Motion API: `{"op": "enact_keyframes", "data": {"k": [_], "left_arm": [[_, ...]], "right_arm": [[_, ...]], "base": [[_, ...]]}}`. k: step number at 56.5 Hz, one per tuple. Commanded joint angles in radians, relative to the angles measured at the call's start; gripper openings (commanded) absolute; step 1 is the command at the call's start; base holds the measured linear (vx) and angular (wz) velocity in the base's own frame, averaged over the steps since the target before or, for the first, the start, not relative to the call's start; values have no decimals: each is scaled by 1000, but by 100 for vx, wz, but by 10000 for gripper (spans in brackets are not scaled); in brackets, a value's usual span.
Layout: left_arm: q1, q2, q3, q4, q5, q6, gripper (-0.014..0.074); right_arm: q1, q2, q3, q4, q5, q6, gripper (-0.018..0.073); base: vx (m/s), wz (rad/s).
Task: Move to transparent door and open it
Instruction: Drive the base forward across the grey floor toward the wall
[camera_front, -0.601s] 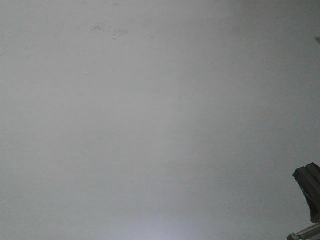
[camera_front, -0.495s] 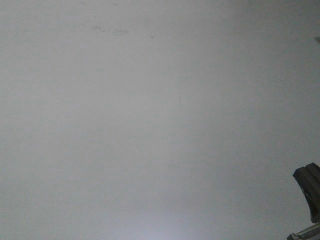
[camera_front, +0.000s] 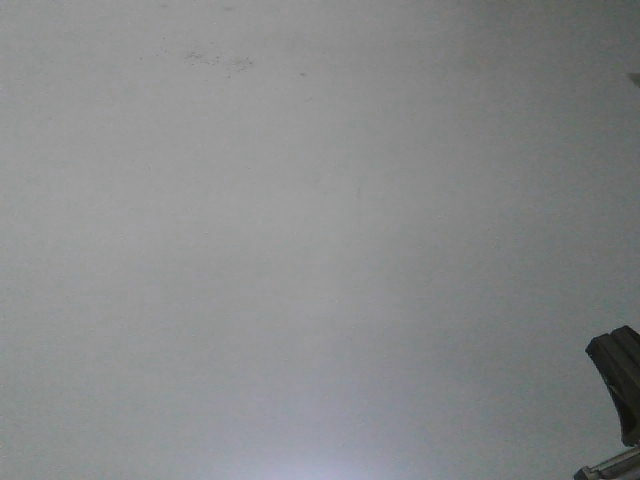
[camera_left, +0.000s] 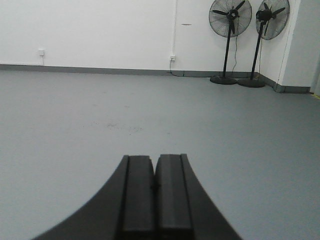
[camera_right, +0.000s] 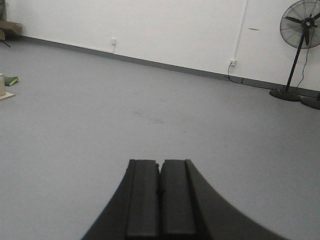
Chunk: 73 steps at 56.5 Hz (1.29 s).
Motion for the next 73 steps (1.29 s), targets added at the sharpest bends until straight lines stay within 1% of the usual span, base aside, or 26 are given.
{"op": "enact_keyframes", "data": {"k": [1,44,73], "left_arm": [[-6,-15,15,-5,-83,-1,-6],[-6,-15,15,-5,-83,-1,-6],[-6,-15,15,-5,-83,-1,-6]], "right_arm": [[-4,-10,4,-8,-81,-4,-4],[-4,-10,4,-8,-81,-4,-4],[-4,-10,4,-8,-81,-4,-4]], "base": [[0,-1],[4,2],[8,-9]]}}
